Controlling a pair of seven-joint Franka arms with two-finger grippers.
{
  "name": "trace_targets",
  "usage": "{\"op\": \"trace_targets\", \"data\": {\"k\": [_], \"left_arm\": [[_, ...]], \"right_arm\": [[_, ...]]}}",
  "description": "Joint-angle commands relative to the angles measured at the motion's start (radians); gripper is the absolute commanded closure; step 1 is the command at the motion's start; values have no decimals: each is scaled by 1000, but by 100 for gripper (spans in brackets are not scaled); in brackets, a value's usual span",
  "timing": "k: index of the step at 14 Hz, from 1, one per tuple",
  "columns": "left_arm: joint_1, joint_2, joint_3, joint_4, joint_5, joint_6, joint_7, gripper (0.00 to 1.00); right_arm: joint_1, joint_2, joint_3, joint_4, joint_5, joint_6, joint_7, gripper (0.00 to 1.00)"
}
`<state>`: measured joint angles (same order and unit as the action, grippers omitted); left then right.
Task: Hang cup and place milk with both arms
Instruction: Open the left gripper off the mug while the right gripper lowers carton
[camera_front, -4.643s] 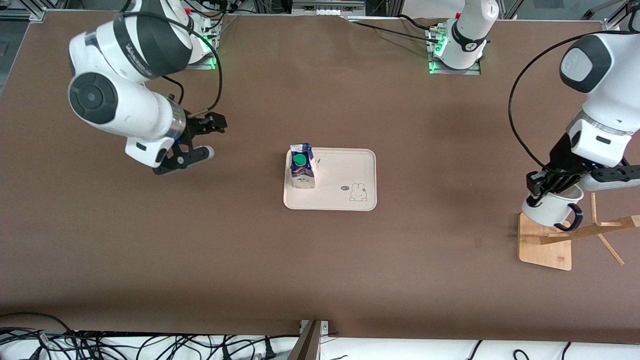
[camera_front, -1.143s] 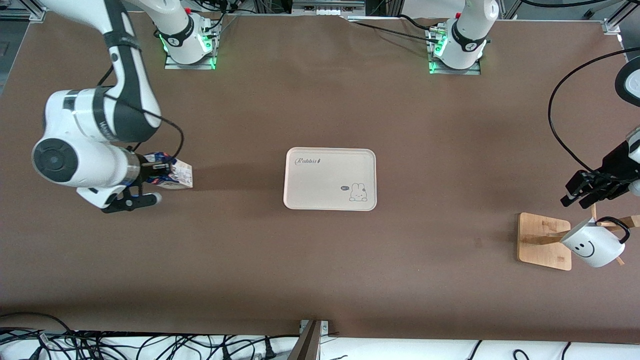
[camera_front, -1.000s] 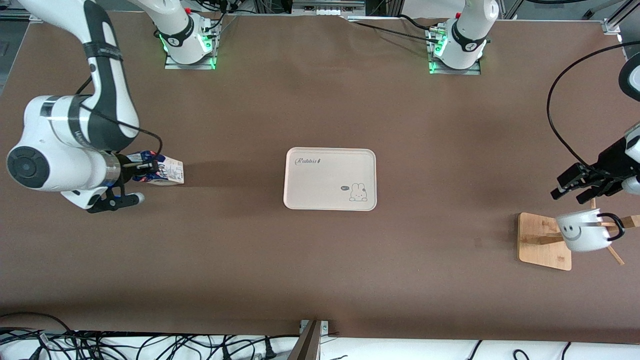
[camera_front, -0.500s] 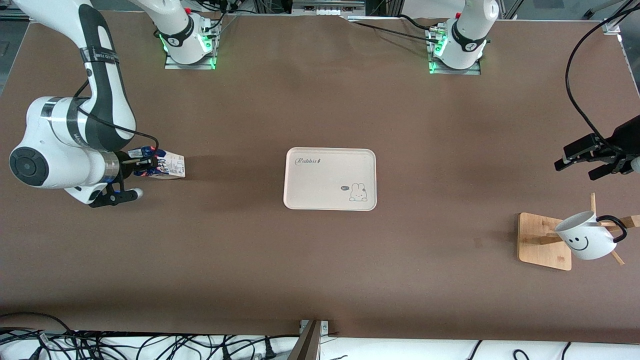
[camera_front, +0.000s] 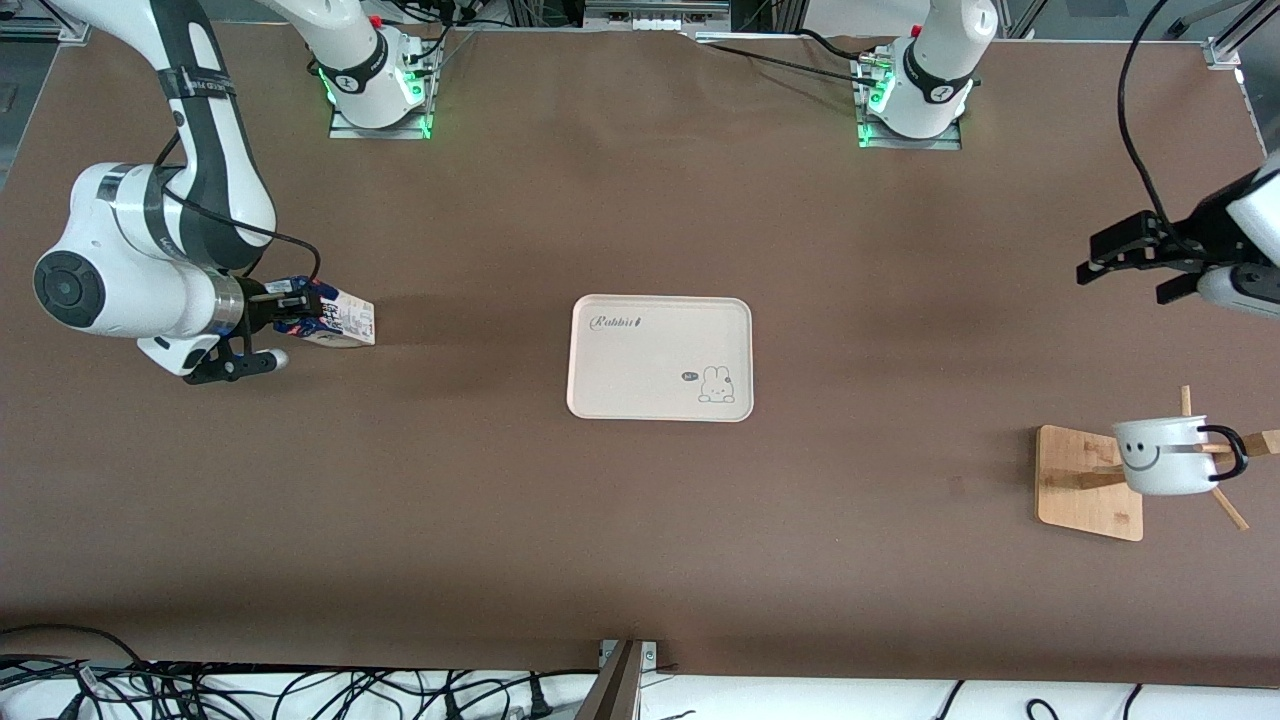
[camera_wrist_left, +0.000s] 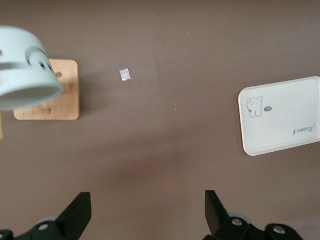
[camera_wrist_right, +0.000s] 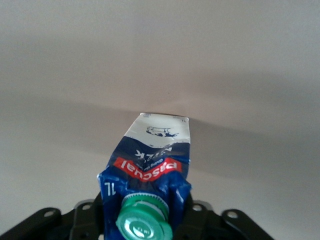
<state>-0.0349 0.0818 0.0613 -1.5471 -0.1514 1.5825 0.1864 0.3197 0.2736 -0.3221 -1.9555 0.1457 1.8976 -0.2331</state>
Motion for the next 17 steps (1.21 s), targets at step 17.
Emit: {"op": "trace_targets", "data": {"k": [17], "left_arm": [[-49,44,-60,167,134,-220,-74,0]], "right_arm": [[-7,-149,-41,354,-75,-430,-11,0]]}}
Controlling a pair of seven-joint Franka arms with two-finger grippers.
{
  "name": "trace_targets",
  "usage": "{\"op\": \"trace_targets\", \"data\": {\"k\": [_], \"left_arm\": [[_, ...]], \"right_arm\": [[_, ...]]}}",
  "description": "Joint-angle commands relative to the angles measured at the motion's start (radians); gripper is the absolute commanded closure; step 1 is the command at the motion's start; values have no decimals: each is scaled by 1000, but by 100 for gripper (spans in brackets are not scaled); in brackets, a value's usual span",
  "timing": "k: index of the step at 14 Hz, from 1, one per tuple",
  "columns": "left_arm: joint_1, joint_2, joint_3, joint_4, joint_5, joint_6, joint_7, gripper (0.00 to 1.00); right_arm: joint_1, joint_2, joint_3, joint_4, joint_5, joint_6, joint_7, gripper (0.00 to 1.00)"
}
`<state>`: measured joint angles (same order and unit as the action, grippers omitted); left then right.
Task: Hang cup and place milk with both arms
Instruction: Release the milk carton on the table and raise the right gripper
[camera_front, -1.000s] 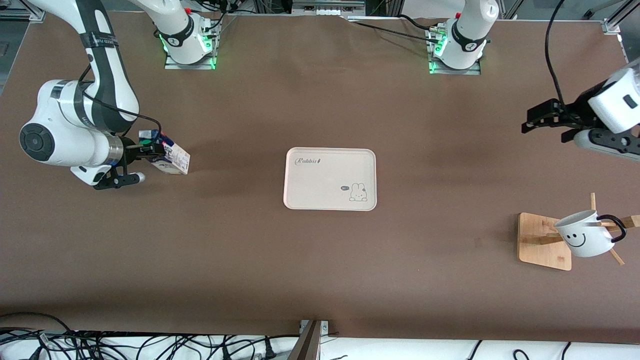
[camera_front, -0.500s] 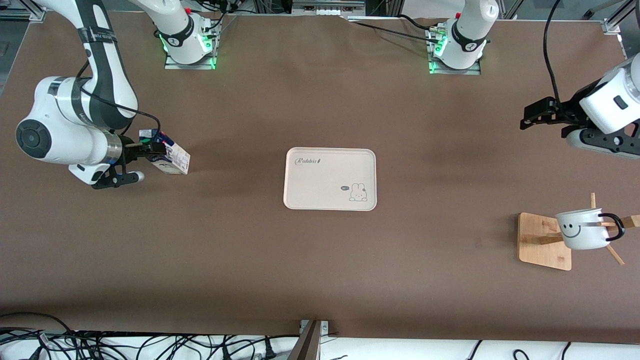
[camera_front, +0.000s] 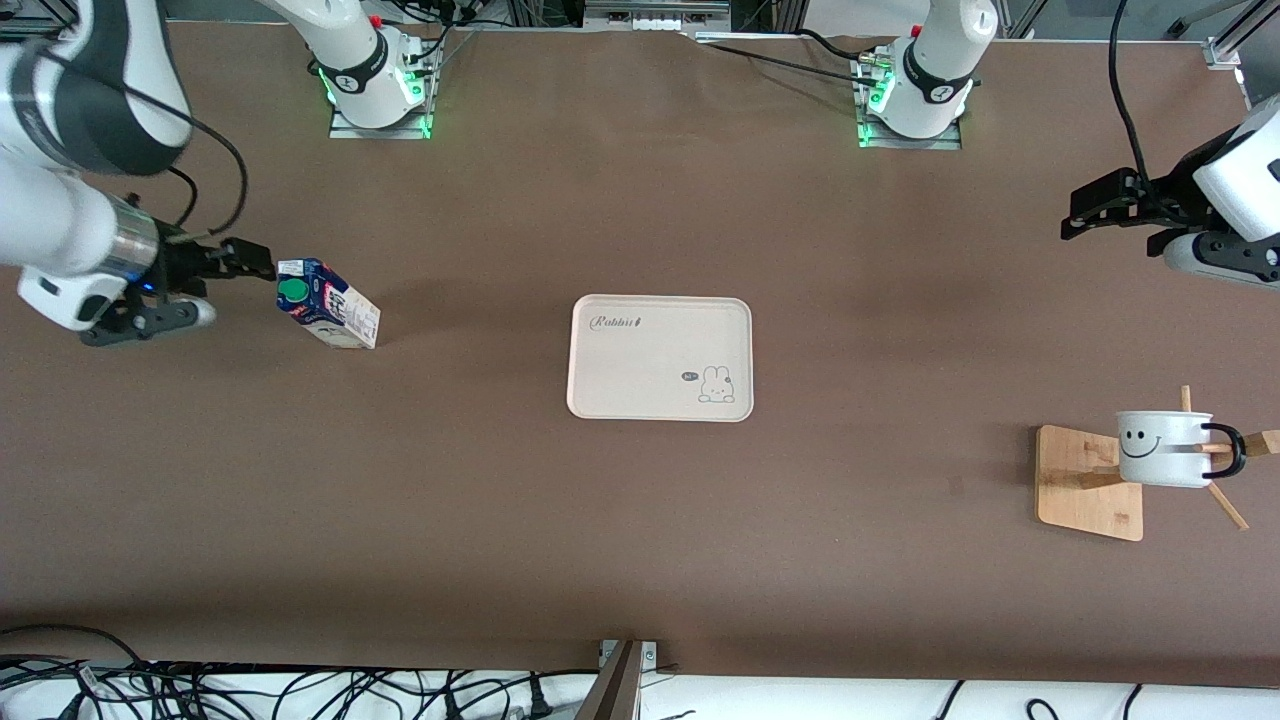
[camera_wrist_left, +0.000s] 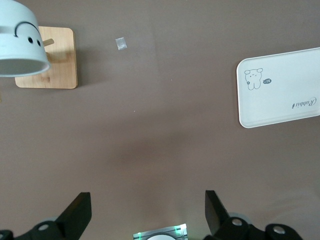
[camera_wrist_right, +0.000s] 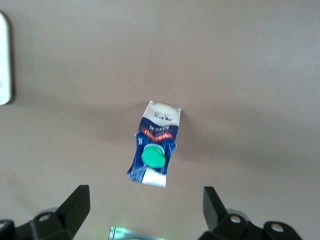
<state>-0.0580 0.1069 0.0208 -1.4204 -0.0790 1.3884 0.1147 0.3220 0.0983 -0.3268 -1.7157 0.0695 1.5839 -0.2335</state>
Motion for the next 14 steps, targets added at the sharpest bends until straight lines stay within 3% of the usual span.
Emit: {"op": "trace_targets", "data": {"k": [1,5,6,9,10,12,14], "left_arm": [[-38,19,-33,41,89,-26,-1,0],[-42,-21,-56,17,87,-11,5,0],[-46,-42,-53,-18,87,7,5,0],[-52,-143,-45,-156,87,106,-15,0],[-51,-166,-45,-185,87,110,-18,0],[-36,-214,-44,-239,85,113,-17,0],[88,-230,-38,-270,-20,103,-9,0]], "right_arm": [[-12,32,-55,179,4,-165,-10,0],[-36,49,-41,255,-31,-161,-23,0],[-82,29,4,239,-39,-159,-20,0],[-395,-80,318,90,-77,-83,14,0],[-426,-127,354,14,-77,-26,35,0],[-429,-175,354,-53,-76,-1,37,0],[-428,-177,357,-13,-102,-9,37,0]]}}
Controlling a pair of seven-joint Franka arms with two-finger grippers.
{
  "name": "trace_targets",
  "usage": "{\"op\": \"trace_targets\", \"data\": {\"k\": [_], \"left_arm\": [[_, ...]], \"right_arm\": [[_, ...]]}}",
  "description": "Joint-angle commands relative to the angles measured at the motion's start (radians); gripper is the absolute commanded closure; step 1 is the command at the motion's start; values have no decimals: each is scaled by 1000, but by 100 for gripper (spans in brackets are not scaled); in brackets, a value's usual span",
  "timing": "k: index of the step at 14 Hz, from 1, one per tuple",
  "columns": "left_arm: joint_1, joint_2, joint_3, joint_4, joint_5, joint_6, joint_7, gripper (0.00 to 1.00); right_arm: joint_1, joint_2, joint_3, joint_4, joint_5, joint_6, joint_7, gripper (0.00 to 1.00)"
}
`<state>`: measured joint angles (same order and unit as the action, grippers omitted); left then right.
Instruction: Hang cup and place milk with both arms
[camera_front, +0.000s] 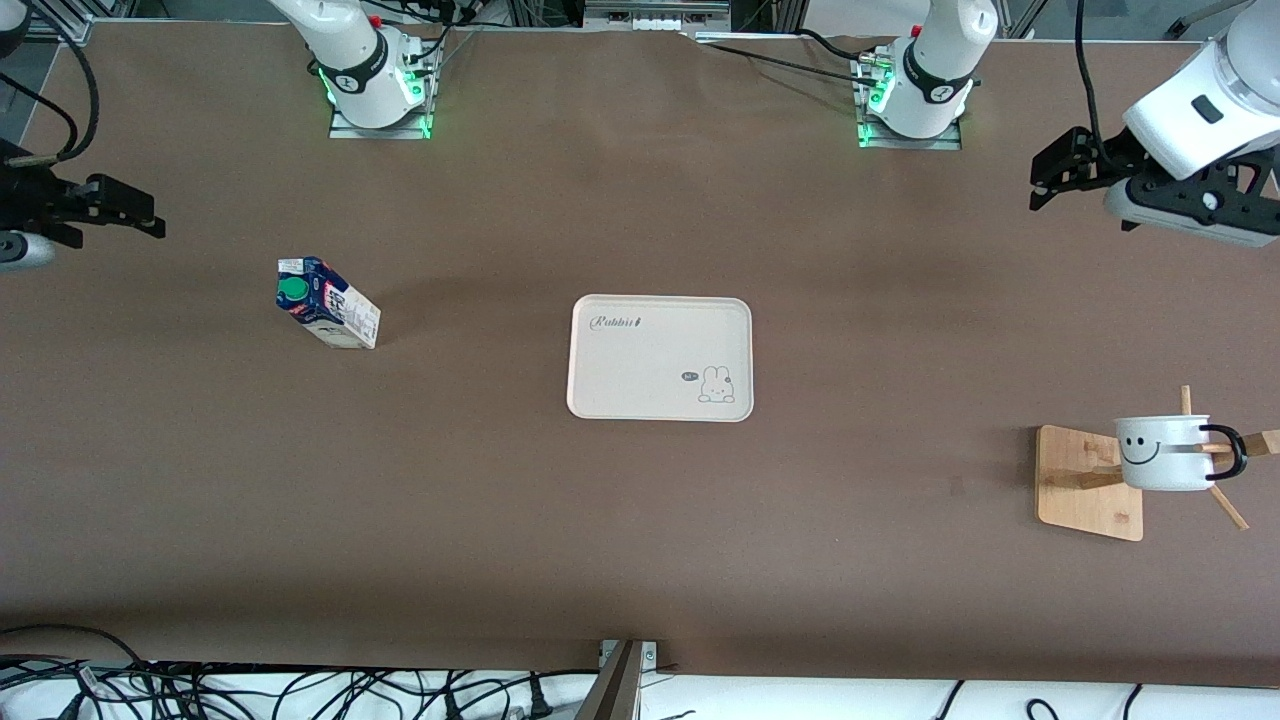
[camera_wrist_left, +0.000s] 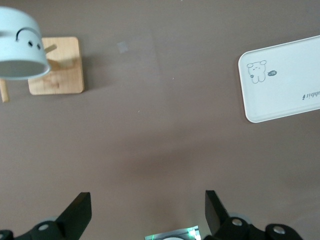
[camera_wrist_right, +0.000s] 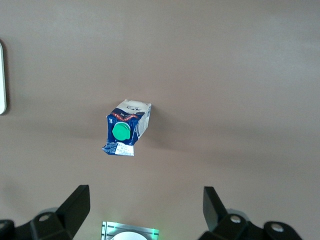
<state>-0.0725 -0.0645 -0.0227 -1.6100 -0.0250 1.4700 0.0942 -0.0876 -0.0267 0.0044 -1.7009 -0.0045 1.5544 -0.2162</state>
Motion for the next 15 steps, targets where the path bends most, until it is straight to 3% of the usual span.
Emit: {"op": "trace_targets", "data": {"k": [1,4,6,9,12,15], "left_arm": [[150,-55,6,-90,-126,21,18,0],[128,-61,23,-100,-130,27,18,0],[-4,-61,148,-100,-128,42,22,0],[-9,-55,153,-108,-128,52,48,0],[11,-20,156,-88,-124,52,194,0],[7,15,146,-42,-37,52,199,0]], "right_arm": [[-18,-55,28,-14,-22,21,18,0],[-17,-45,22,0,-19,-14,31,0],[-17,-45,20,0,-17,-7,32,0],[-17,-48,25,0,-17,-13,34,0],[-17,-47,20,-3,-15,-10,90,0],[-17,-45,26,-2,-15,-13,94,0]]}}
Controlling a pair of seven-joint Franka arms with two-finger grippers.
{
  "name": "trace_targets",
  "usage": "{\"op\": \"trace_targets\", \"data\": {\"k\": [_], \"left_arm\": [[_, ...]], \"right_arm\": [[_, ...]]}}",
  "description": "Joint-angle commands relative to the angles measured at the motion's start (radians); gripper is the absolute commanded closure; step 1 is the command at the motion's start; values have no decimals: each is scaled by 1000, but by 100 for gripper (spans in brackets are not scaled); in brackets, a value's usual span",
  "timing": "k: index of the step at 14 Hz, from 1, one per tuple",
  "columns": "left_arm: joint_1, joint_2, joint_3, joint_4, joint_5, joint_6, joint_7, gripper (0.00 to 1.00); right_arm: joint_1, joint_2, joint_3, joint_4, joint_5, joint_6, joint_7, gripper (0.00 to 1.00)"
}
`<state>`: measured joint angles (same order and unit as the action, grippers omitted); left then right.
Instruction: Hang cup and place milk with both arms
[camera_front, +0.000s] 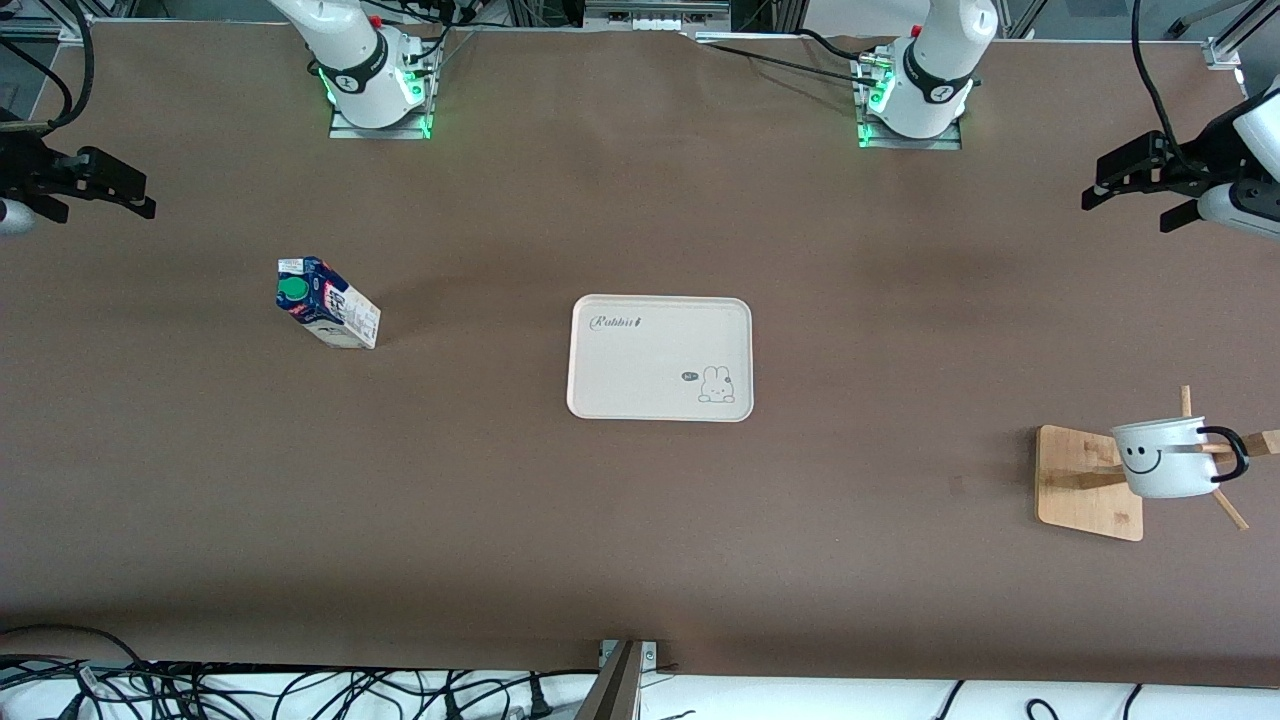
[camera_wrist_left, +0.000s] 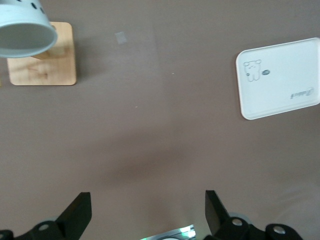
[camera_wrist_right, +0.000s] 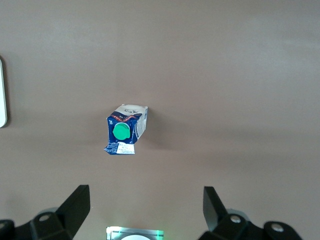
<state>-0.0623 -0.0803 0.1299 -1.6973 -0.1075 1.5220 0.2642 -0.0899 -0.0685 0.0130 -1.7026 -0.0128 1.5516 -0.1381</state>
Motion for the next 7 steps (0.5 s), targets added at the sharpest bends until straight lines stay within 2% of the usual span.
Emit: {"op": "trace_targets", "data": {"k": [1,3,7], "left_arm": [[-2,49,-7,74,45,-8,32,0],[-5,89,-7,132,46,-19,29,0],[35,97,-7,131,34,-25,55,0]], "right_arm": [[-14,-4,21,0,-7,-10,15,0],[-13,-4,24,0,-7,-7,15,0],[-13,-4,24,1,-7,-12,15,0]]}}
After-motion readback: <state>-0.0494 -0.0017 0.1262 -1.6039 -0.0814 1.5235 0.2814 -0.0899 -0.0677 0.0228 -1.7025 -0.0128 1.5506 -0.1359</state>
